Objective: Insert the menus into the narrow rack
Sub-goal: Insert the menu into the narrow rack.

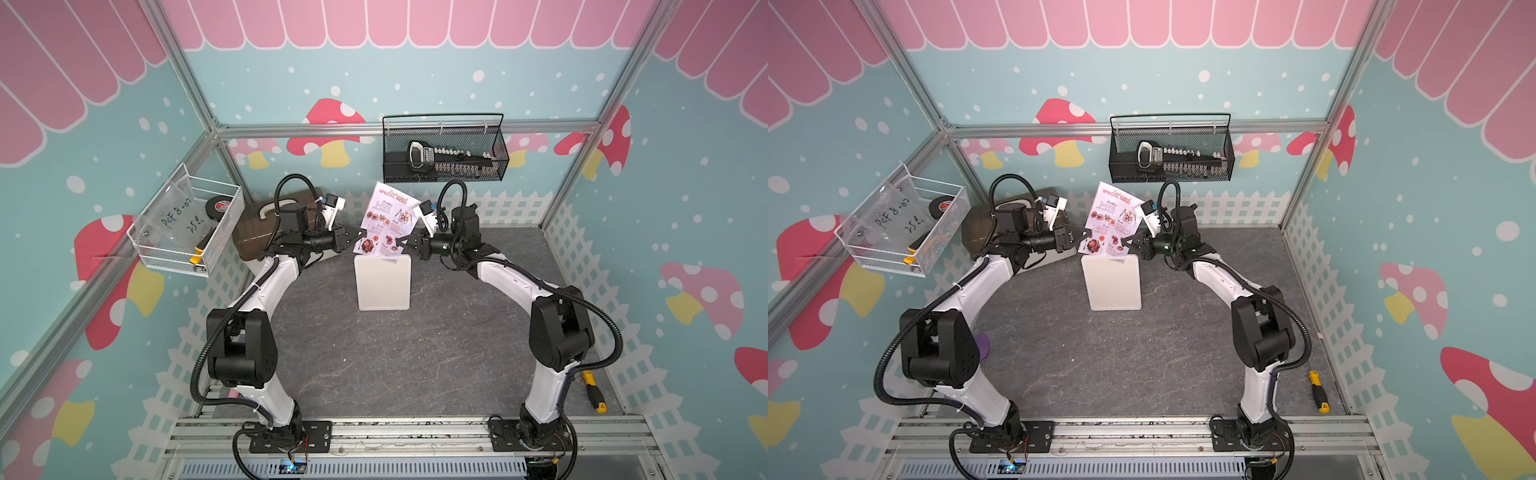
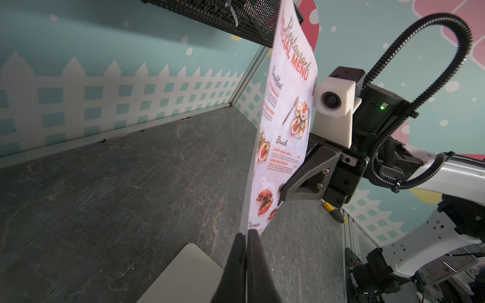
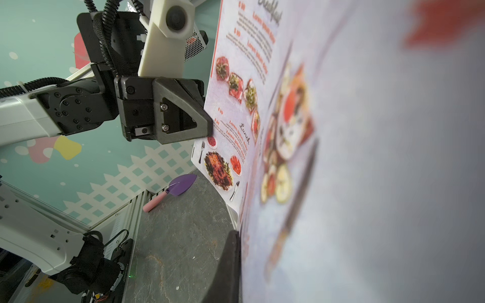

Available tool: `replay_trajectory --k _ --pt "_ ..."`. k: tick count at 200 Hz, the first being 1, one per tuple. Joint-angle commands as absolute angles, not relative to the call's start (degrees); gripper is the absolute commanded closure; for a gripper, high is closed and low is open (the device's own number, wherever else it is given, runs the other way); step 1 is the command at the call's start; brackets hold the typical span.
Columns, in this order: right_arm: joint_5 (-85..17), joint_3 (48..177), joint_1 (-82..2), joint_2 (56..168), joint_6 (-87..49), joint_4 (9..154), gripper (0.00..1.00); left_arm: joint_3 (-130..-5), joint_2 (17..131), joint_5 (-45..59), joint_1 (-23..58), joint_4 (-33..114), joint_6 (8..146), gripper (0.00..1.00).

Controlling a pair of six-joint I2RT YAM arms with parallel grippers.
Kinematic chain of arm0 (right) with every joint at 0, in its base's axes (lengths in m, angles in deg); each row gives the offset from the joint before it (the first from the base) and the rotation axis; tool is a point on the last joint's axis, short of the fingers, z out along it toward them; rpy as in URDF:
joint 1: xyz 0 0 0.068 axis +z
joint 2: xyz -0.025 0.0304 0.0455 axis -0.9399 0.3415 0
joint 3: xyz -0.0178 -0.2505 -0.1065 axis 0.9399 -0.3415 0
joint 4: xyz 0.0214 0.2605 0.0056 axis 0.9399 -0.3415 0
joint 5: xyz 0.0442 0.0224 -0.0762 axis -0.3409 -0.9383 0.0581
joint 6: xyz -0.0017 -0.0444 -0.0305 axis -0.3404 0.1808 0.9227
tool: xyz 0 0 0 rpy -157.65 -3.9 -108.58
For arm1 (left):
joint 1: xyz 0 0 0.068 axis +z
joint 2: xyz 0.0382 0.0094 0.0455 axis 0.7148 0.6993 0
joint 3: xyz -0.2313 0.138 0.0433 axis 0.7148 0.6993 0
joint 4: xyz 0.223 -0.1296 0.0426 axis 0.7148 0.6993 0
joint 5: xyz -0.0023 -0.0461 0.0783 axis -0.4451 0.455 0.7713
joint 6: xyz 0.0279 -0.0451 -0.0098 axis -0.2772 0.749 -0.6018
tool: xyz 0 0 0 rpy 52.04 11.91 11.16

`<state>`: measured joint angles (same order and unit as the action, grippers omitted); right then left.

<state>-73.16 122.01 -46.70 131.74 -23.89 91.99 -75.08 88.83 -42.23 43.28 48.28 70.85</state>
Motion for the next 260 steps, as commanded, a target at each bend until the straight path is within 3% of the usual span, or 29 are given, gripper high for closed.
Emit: replay_trajectory --k 1,36,260 --pt "-73.43 121.36 -46.66 130.06 -21.89 91.03 0.94 -74.21 87.89 -41.72 42.97 49.59 68.37 0.87" --pt "-73.64 121.57 -46.79 130.54 -21.45 90.68 0.96 -74.33 88.24 -41.5 42.92 49.68 68.24 0.8" --pt "-75.68 127.26 -47.36 131.55 -12.0 78.01 0.99 -76.24 89.57 -42.34 42.74 50.09 68.62 0.76"
